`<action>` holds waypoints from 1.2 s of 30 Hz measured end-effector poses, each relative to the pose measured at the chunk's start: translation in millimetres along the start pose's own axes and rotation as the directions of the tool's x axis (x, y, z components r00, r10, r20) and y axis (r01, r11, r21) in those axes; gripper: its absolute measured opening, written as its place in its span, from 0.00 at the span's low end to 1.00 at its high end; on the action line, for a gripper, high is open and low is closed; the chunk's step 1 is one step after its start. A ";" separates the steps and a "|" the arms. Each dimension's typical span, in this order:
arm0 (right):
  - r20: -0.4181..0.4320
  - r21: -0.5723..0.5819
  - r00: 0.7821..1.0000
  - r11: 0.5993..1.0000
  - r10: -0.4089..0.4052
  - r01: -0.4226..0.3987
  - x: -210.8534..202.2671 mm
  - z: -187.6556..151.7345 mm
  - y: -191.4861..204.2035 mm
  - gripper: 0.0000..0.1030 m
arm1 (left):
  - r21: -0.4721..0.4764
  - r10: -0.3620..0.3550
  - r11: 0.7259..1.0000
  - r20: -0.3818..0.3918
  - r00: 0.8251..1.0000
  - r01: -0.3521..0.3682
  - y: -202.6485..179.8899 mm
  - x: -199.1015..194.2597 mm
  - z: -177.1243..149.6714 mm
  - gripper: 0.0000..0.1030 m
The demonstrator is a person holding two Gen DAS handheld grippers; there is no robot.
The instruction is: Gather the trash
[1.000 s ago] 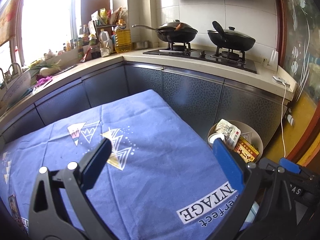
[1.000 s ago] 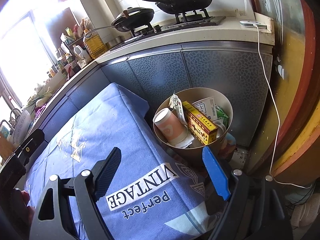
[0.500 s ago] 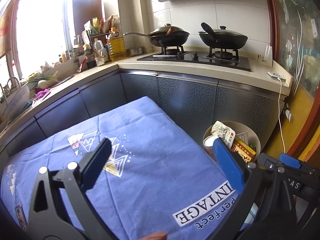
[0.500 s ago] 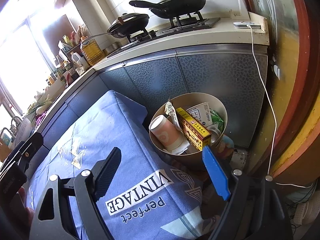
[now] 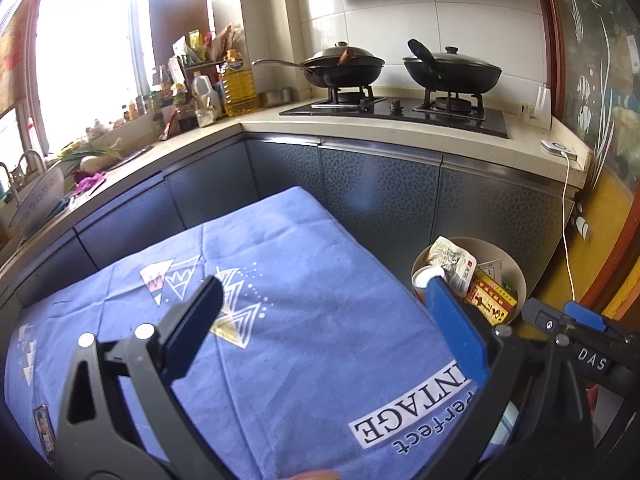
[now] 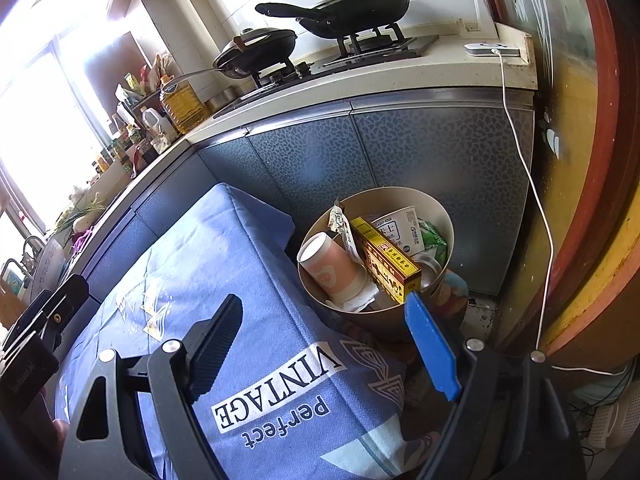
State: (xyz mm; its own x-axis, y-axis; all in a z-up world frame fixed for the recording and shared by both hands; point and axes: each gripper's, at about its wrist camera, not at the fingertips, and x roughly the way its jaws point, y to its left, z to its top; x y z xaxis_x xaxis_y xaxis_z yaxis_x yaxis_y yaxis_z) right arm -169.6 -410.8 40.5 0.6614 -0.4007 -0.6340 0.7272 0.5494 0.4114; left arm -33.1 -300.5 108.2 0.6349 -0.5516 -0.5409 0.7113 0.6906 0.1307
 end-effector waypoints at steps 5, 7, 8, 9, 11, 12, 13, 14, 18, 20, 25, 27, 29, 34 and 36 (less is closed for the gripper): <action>0.002 -0.003 1.000 1.000 0.001 -0.001 -0.2 0.9 2.1 0.80 | 0.002 -0.004 1.000 -0.009 1.000 0.004 -1.3 1.3 -3.2 0.94; 0.001 -0.004 1.000 1.000 0.001 -0.001 0.0 0.9 2.0 0.80 | 0.003 -0.007 1.000 -0.012 1.000 0.007 -1.8 2.1 -4.5 0.94; 0.002 -0.004 1.000 1.000 0.001 -0.001 0.0 1.0 2.3 0.80 | 0.002 -0.009 1.000 -0.014 1.000 0.009 -1.7 2.5 -4.8 0.94; 0.002 -0.005 1.000 1.000 0.002 -0.002 0.0 1.1 2.0 0.80 | 0.001 -0.010 1.000 -0.019 1.000 0.010 -1.4 3.2 -5.2 0.94; 0.001 -0.007 1.000 1.000 0.003 -0.003 0.1 1.1 2.4 0.80 | -0.002 -0.012 1.000 -0.027 1.000 0.011 -0.7 4.2 -5.8 0.94; 0.001 -0.008 1.000 1.000 0.003 -0.003 0.2 0.9 2.9 0.80 | -0.003 -0.012 1.000 -0.027 1.000 0.012 -0.8 4.5 -6.0 0.94; 0.001 -0.009 1.000 1.000 0.003 -0.003 0.3 0.8 3.6 0.80 | -0.002 -0.010 1.000 -0.026 1.000 0.010 -0.8 4.6 -5.8 0.94; 0.000 -0.010 1.000 1.000 0.004 -0.004 0.5 0.7 4.1 0.80 | -0.002 -0.010 1.000 -0.027 1.000 0.010 -0.6 4.8 -6.2 0.94; -0.002 -0.011 1.000 1.000 0.005 -0.005 1.7 0.0 5.4 0.80 | 0.004 -0.010 1.000 -0.029 1.000 0.010 -1.3 5.5 -6.7 0.94; -0.001 -0.012 1.000 1.000 0.004 -0.004 1.6 -0.3 5.9 0.80 | 0.004 -0.006 1.000 -0.032 0.999 0.006 -1.2 6.2 -7.3 0.94; -0.004 -0.016 1.000 1.000 0.001 -0.001 3.9 -0.5 6.0 0.80 | -0.005 -0.002 1.000 -0.047 0.999 0.002 -0.6 9.9 -10.6 0.94; -0.007 -0.017 1.000 1.000 -0.003 0.003 5.3 -0.6 5.5 0.80 | -0.009 0.000 1.000 -0.053 0.999 0.000 0.1 11.3 -11.9 0.94; -0.009 -0.017 1.000 1.000 -0.005 0.005 6.8 -0.4 5.6 0.80 | -0.013 0.003 1.000 -0.057 0.998 -0.004 1.1 12.4 -12.9 0.94; -0.009 -0.029 1.000 1.000 -0.010 0.009 7.4 -1.2 7.7 0.80 | -0.019 0.008 1.000 -0.064 0.998 -0.009 3.5 14.5 -14.6 0.94; -0.008 -0.032 1.000 0.999 -0.009 0.009 7.6 -1.1 7.5 0.80 | -0.020 0.008 1.000 -0.068 0.998 -0.009 4.5 15.9 -15.1 0.94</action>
State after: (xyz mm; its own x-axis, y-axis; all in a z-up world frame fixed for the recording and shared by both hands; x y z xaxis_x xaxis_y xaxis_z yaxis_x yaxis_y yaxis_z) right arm -159.3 -408.9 38.0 0.6532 -0.3998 -0.6431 0.7268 0.5692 0.3844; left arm -24.4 -299.1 87.6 0.6187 -0.5133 -0.5948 0.6993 0.7048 0.1192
